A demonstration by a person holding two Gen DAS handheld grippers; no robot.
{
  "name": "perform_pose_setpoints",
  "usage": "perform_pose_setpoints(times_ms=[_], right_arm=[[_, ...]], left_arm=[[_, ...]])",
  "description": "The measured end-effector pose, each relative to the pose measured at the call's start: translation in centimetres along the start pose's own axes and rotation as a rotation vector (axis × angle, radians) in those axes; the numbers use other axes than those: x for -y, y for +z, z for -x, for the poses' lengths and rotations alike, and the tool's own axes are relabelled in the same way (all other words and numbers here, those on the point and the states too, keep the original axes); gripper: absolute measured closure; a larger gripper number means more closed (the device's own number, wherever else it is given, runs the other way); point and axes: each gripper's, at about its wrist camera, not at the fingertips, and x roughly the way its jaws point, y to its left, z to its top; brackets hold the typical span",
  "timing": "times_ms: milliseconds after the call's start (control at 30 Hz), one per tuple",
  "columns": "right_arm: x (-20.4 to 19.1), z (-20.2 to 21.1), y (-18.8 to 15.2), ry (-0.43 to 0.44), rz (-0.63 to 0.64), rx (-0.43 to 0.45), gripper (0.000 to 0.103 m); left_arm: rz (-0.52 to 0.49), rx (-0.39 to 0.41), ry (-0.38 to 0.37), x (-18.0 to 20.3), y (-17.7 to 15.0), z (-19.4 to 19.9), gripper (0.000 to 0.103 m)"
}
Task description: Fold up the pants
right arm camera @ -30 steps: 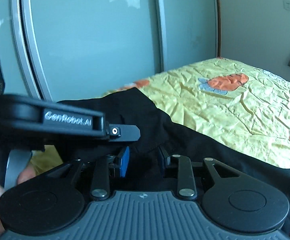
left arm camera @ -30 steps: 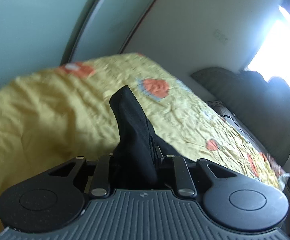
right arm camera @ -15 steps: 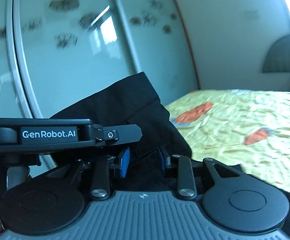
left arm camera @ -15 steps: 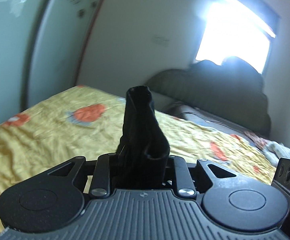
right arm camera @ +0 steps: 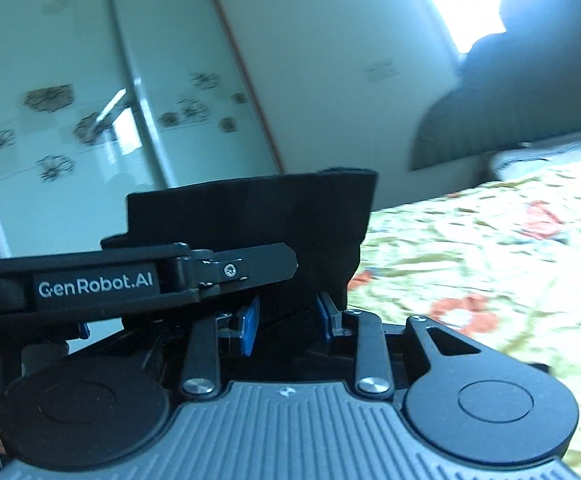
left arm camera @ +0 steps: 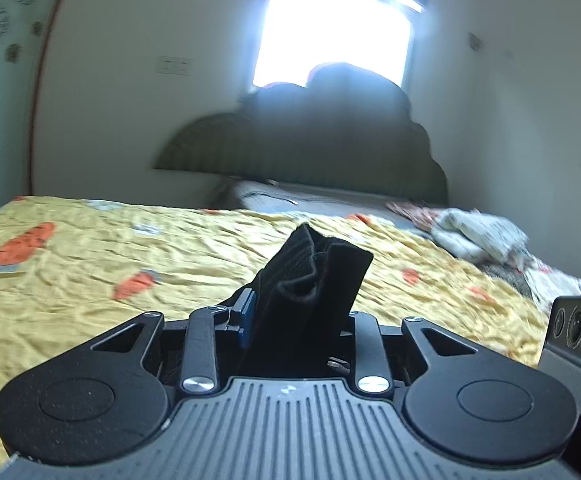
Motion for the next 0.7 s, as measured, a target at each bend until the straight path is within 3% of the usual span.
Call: perform_pose_setpoints(times_ms=[333,700], right_arm=[[6.4,2.5,-2.1,-0.106,-0.106,-0.046,0.073],[9.8,2.8,-3.9,-0.169,-0.143,-0.105,0.073]], left_arm=[[-0.05,-0.088,-0.041,5.0,-3.5,-4.4,0.071],[-0.029,-0.141,-0.056,6.4,-5.0,-7.4,0.07]])
